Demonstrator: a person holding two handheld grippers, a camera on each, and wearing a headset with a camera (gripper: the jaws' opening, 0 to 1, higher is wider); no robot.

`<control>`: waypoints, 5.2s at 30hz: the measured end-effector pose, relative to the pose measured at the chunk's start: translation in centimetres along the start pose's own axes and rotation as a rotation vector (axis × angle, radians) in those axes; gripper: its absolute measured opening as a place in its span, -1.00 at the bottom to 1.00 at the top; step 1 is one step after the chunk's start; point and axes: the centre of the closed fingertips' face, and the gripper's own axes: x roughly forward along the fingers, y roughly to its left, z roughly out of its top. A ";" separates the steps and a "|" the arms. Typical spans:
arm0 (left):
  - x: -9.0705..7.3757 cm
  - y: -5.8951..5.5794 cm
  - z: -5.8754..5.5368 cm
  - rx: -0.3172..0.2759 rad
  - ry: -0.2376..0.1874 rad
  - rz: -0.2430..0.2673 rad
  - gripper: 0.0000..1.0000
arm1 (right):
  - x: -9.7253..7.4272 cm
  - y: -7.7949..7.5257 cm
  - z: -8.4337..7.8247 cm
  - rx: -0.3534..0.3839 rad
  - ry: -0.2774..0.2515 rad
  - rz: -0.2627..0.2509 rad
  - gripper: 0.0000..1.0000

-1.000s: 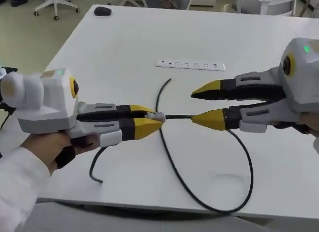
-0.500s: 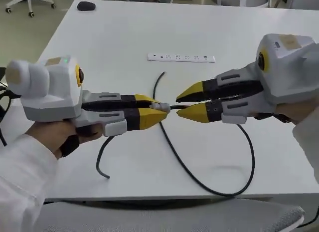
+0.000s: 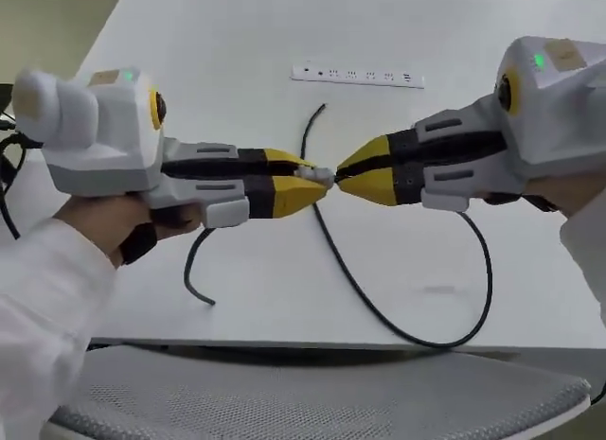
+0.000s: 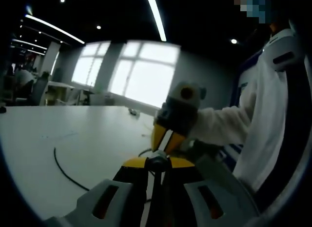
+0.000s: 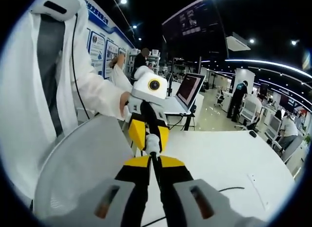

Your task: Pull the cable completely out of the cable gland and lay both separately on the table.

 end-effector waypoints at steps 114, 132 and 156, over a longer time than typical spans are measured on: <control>-1.5 -0.8 0.2 0.051 0.050 -0.024 -0.68 | 2.9 1.0 -1.8 -0.127 0.182 0.085 -0.93; -1.7 0.5 1.0 0.036 0.024 0.056 -0.68 | 1.9 -0.5 -1.5 -0.058 0.118 0.021 -0.96; -6.0 2.2 0.7 0.036 0.040 -0.091 -0.68 | 2.7 -0.4 -1.9 0.044 0.178 -0.134 -0.96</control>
